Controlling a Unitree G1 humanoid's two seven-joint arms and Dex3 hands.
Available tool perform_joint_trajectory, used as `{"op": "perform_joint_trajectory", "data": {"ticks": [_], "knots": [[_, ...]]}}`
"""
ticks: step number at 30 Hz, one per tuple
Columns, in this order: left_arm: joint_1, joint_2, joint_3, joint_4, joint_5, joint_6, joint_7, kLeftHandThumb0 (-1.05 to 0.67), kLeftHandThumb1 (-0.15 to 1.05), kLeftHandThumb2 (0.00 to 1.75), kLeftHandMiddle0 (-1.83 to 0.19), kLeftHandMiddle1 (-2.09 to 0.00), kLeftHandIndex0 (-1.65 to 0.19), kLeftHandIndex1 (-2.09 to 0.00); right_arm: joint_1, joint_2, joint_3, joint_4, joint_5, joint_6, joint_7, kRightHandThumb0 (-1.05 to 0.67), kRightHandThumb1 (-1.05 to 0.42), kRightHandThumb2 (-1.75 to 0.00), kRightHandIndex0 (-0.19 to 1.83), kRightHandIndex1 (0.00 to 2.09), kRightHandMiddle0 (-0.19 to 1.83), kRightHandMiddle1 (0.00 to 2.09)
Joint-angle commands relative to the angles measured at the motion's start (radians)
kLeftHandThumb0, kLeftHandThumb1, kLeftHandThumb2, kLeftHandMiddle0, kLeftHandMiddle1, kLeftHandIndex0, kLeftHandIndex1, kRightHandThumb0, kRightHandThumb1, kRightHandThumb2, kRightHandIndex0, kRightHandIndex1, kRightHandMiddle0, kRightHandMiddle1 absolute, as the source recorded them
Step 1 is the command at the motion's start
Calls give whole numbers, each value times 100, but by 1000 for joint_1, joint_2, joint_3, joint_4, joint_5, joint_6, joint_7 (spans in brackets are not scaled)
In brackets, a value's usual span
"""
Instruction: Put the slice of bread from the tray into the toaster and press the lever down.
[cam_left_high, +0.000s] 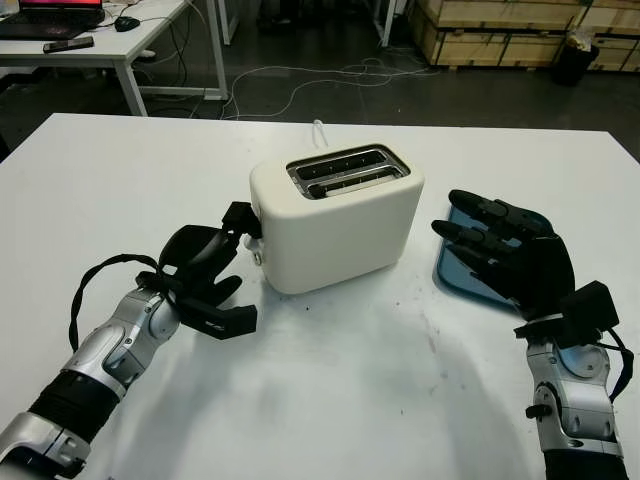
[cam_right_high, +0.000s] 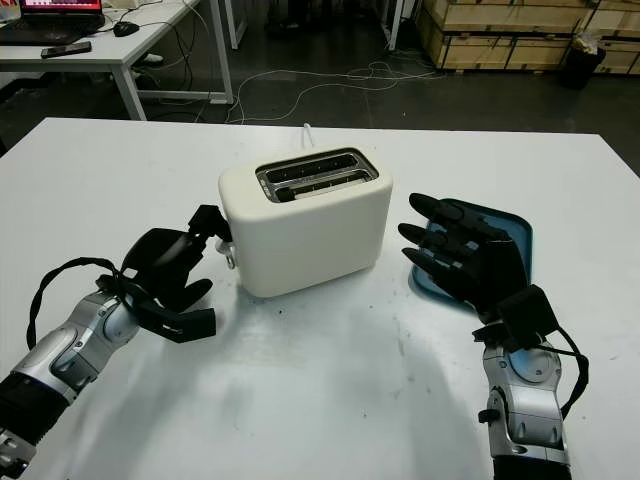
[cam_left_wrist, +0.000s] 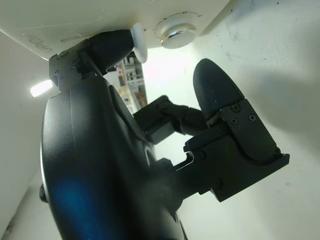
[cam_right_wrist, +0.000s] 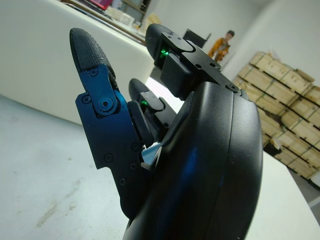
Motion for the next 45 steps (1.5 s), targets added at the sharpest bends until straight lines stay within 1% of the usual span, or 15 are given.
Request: {"op": "perform_joint_trajectory", "data": {"ticks": [1, 4, 6, 7, 9, 11, 14, 18, 21, 25, 28, 30, 33, 38, 45], "knots": [[89, -25, -98, -3, 52, 27, -144, -62, -3, 175, -148, -115, -149, -90, 13, -12, -3, -32, 6, 17, 6, -64, -79, 0, 87, 8, 79, 0], [113, -34, -119, -72, 80, 66, -173, -64, -5, 175, -147, -123, -152, -92, 41, -15, -4, -77, 13, 35, 8, -64, -79, 0, 87, 8, 79, 0], [76, -77, -204, 59, 158, 95, -221, -62, -11, 175, -155, -121, -156, -101, 50, -20, -5, -89, 21, 46, 16, -64, -80, 0, 86, 8, 79, 0], [54, -115, -236, 152, 162, 98, -254, -49, -10, 163, -156, -98, -156, -84, 51, -22, -6, -85, 20, 44, 18, -64, -80, 0, 87, 8, 79, 0], [21, -172, -266, 269, 142, 93, -303, -46, -14, 159, -157, -94, -157, -89, 49, -25, -9, -78, 18, 42, 19, -63, -79, 0, 88, 9, 80, 0], [12, -182, -263, 276, 125, 104, -329, -46, -15, 157, -157, -94, -157, -91, 49, -27, -13, -78, 23, 49, 22, -60, -79, 0, 88, 9, 79, 0], [0, -181, -262, 264, 116, 154, -388, -39, -8, 151, -157, -64, -157, -63, 47, -25, -9, -82, 24, 64, 19, -58, -79, 0, 86, 8, 77, 0], [-3, -189, -250, 297, 96, 146, -372, -32, -6, 150, -157, -82, -157, -79, 34, -19, 3, -57, 8, 41, 19, -61, -79, 0, 85, 9, 78, 0], [-9, -185, -245, 294, 89, 149, -374, -33, -7, 153, -157, -71, -157, -68, 24, -20, 3, -44, 5, 35, 19, -62, -80, 0, 85, 9, 78, 0], [8, -182, -215, 235, 69, 186, -331, -29, -6, 155, -157, -78, -157, -69, 17, -23, 1, -40, 14, 46, 22, -62, -79, 0, 85, 9, 78, 0], [30, -162, -176, 181, 72, 116, -163, -35, -13, 171, -157, -110, -157, -98, 8, -23, 1, -19, 11, 37, 25, -63, -80, 0, 84, 9, 77, 0], [31, -151, -129, 156, 33, 47, -99, -44, -1, 174, -157, -142, -157, -125, 1, -24, 5, -10, 8, 33, 29, -65, -80, 0, 83, 9, 76, 0], [31, -138, -58, 97, -34, 6, -74, -60, 17, 174, -149, -160, -143, -144, -10, -27, 11, 15, -3, 7, 41, -63, -80, 0, 80, 7, 73, 0], [64, -141, 43, 9, -96, -64, 21, -68, 25, 168, -142, -172, -130, -171, -29, -37, 21, 58, -21, -26, 63, -61, -80, 0, 76, 6, 69, 0], [55, -119, 91, -17, -74, -129, 71, -66, 33, 159, -134, -175, -119, -175, -48, -40, 26, 86, -33, -45, 75, -62, -81, 0, 74, 5, 67, 0]]}}
